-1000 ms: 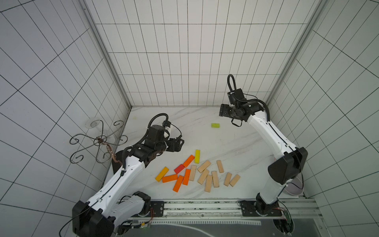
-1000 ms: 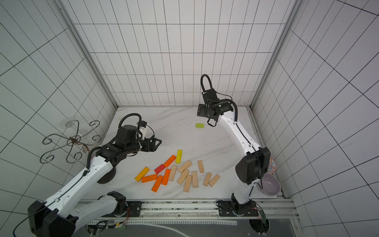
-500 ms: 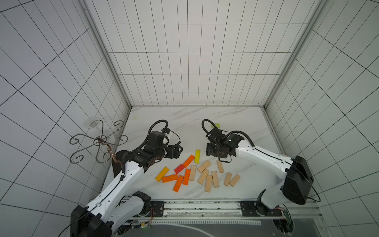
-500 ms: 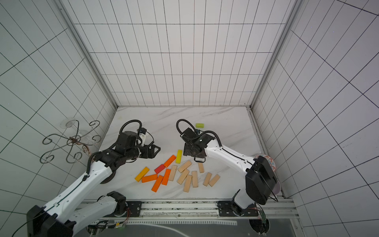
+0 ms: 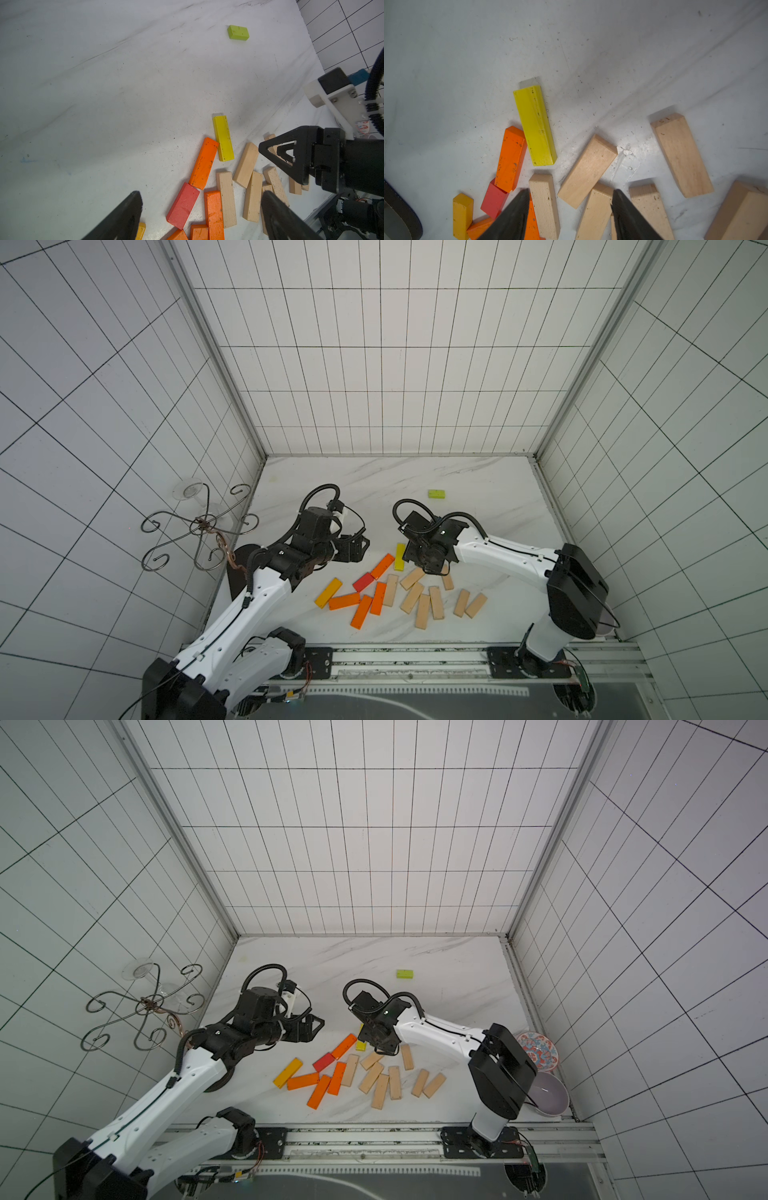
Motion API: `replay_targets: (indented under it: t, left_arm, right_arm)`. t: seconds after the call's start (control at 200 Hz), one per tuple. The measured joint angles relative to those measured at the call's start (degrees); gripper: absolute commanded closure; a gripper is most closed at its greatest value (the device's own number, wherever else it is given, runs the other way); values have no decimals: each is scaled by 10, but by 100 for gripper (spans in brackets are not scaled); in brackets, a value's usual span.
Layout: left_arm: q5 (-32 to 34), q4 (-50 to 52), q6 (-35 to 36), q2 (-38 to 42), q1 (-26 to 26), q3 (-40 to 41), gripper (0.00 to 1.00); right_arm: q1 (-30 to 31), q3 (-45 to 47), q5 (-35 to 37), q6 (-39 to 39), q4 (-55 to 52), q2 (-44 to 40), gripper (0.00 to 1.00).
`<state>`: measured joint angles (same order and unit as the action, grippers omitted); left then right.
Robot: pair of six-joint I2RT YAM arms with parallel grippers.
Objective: Assemble a giraffe with building blocks
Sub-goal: Pick up the building block from the center of the board.
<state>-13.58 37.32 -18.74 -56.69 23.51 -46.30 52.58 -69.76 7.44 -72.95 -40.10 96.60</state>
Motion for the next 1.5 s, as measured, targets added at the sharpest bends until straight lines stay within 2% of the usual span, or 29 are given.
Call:
replay_targets:
  t: [0.22,0.5,0.87,1.499]
  left_arm:
    - [-26,-5,7,-1,0,14,11]
    - [-70,-35,7,-23,0,45,11]
    - [-86,-47,8,-45,0,45,11]
    - [-85,-54,8,-45,0,45,11]
  right_arm:
    - [3,0,-13,-35,-19,48,38]
    - [3,-2,-16,-55,-29,66,39]
    - [3,-27,-8,-64,-34,121,42]
    - [2,-44,25,-62,-53,136,74]
